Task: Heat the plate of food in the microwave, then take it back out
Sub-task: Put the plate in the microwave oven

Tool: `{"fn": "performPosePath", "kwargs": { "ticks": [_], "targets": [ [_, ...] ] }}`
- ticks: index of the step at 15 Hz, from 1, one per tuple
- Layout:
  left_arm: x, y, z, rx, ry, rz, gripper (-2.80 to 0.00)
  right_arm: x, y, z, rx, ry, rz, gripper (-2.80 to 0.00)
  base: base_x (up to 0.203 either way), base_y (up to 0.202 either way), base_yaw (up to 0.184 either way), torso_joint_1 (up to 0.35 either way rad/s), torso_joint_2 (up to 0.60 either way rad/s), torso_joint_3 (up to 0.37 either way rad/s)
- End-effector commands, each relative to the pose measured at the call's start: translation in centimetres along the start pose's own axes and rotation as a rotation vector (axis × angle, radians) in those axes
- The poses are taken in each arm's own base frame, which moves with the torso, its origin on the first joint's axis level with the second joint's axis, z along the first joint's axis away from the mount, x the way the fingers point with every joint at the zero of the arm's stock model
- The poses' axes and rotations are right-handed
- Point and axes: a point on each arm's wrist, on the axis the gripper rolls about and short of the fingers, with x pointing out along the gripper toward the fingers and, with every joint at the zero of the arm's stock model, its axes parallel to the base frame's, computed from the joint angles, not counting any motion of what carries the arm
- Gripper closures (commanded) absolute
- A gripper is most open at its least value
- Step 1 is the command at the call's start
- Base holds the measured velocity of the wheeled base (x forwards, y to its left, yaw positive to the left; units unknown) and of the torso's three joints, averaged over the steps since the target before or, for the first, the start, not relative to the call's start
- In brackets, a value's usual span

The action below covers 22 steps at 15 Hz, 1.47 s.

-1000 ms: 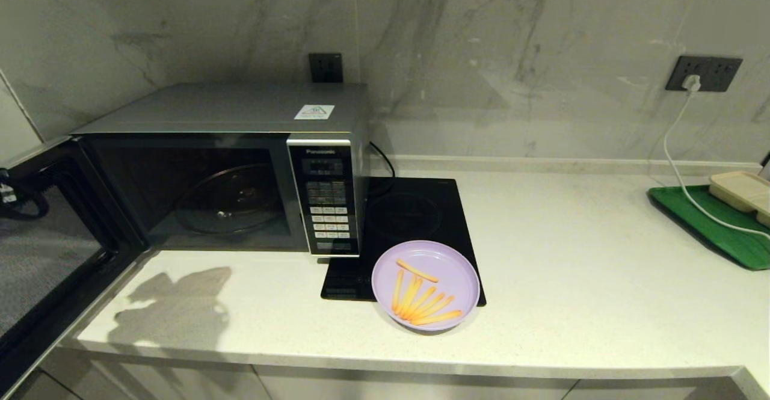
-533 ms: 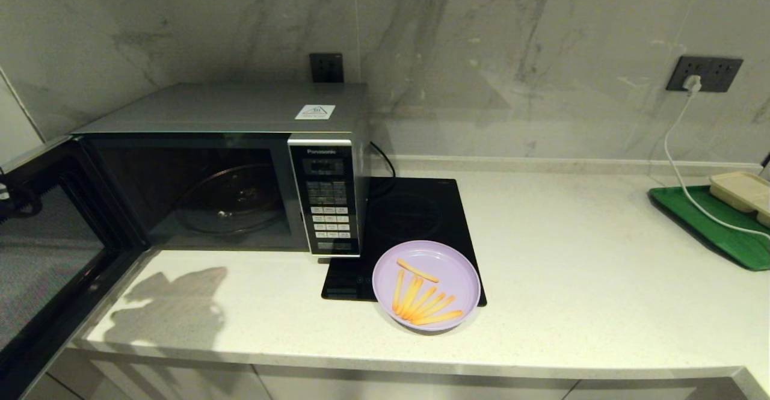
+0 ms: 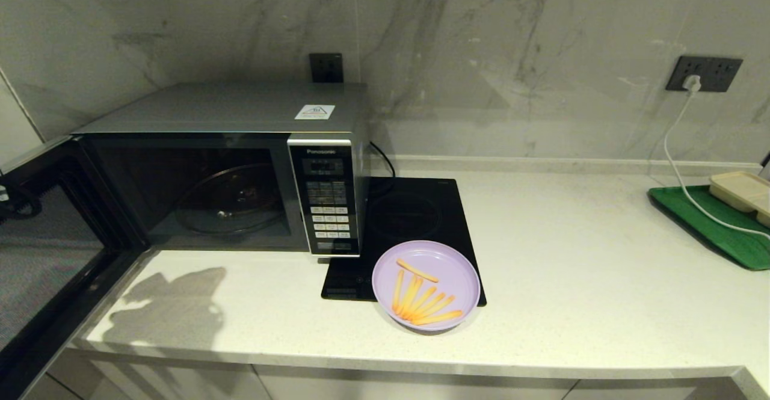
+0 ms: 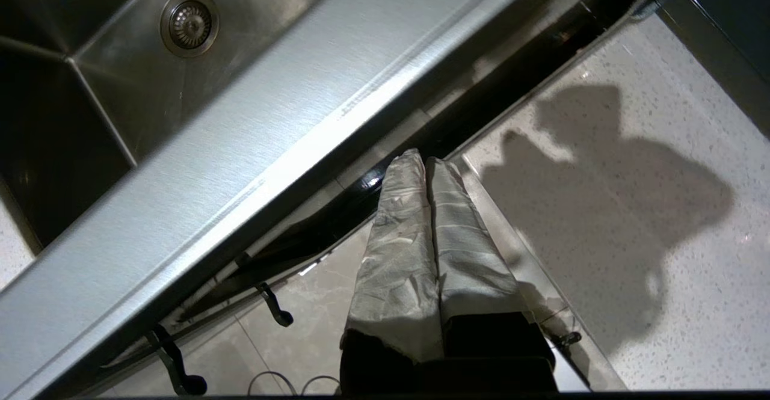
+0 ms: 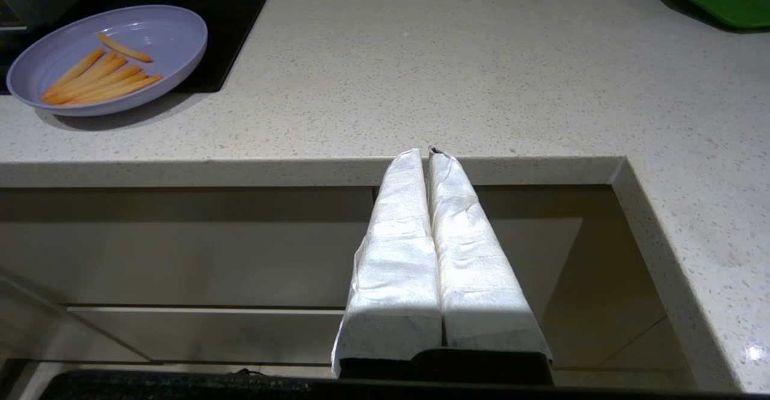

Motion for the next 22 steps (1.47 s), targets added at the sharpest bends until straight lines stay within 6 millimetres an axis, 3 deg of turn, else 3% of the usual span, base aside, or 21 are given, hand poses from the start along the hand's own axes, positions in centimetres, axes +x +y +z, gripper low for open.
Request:
{"fn": "performPosePath", "kwargs": {
  "ticks": [1,4,8,12,16,18,22],
  "targets": [
    [-1.3,-1.7,-1.2,0.075,0.008,-0.080,0.00,0.0,0.0,0.0,0.000,0.002,-0.001,0.00,0.000,0.000,0.000,0.000,0.00,0.000],
    [-5.2,-5.3,-4.5,0.268,0.070,-0.352,0.00,0.0,0.0,0.0,0.000,0.002,0.000,0.00,0.000,0.000,0.000,0.000,0.00,0.000],
    [-12.0,-11.2,-12.3,0.624,0.157,-0.606,0.00,0.0,0.0,0.0,0.000,0.002,0.001,0.00,0.000,0.000,0.000,0.000,0.00,0.000],
    [-13.9,-19.8,-18.6,0.731,0.287,-0.599,0.00,0.0,0.0,0.0,0.000,0.002,0.000,0.00,0.000,0.000,0.000,0.000,0.00,0.000],
    [-12.2,-24.9,-24.7,0.660,0.413,-0.515,0.00,0.0,0.0,0.0,0.000,0.002,0.001,0.00,0.000,0.000,0.000,0.000,0.00,0.000],
    [-11.5,-26.4,-25.4,0.629,0.413,-0.545,0.00,0.0,0.0,0.0,0.000,0.002,0.000,0.00,0.000,0.000,0.000,0.000,0.00,0.000],
    [-10.2,-28.6,-25.1,0.538,0.387,-0.618,0.00,0.0,0.0,0.0,0.000,0.002,0.001,0.00,0.000,0.000,0.000,0.000,0.00,0.000]
  ]
}}
